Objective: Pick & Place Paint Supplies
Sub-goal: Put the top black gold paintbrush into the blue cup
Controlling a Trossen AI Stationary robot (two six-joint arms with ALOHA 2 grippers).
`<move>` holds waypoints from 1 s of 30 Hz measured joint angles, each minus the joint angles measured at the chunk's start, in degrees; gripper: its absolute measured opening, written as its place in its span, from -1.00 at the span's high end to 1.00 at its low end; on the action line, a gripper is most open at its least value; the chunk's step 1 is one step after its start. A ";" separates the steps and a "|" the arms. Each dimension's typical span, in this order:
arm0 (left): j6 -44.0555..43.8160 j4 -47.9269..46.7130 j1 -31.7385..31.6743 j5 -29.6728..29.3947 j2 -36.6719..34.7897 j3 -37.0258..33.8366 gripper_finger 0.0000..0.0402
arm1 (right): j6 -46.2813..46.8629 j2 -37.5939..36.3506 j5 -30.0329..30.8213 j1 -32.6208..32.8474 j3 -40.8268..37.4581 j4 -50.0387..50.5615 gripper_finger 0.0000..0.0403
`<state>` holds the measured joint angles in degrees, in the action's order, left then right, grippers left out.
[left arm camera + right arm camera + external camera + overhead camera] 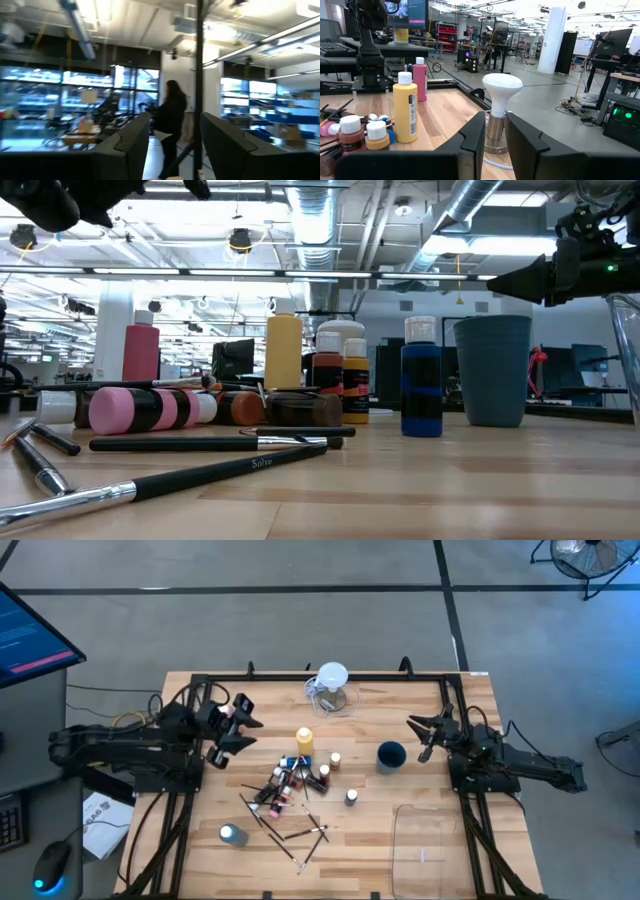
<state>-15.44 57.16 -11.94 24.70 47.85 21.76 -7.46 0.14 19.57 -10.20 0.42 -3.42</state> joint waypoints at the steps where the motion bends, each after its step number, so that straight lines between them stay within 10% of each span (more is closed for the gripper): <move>1: 0.00 -0.03 0.00 0.56 -0.47 0.00 0.19 | 0.00 0.00 0.01 0.00 0.01 -0.02 0.66; 21: -7.52 -0.62 0.74 18.37 -1.75 0.00 0.19 | 0.63 0.02 -0.08 0.10 -0.01 -9.09 0.66; 30: -8.67 -0.44 6.54 20.79 -1.75 0.00 0.19 | 28.62 0.05 -1.59 0.15 0.00 -29.39 0.66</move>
<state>-24.12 56.71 -5.41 45.49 46.11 21.76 21.16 0.19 17.98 -10.04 0.42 -32.82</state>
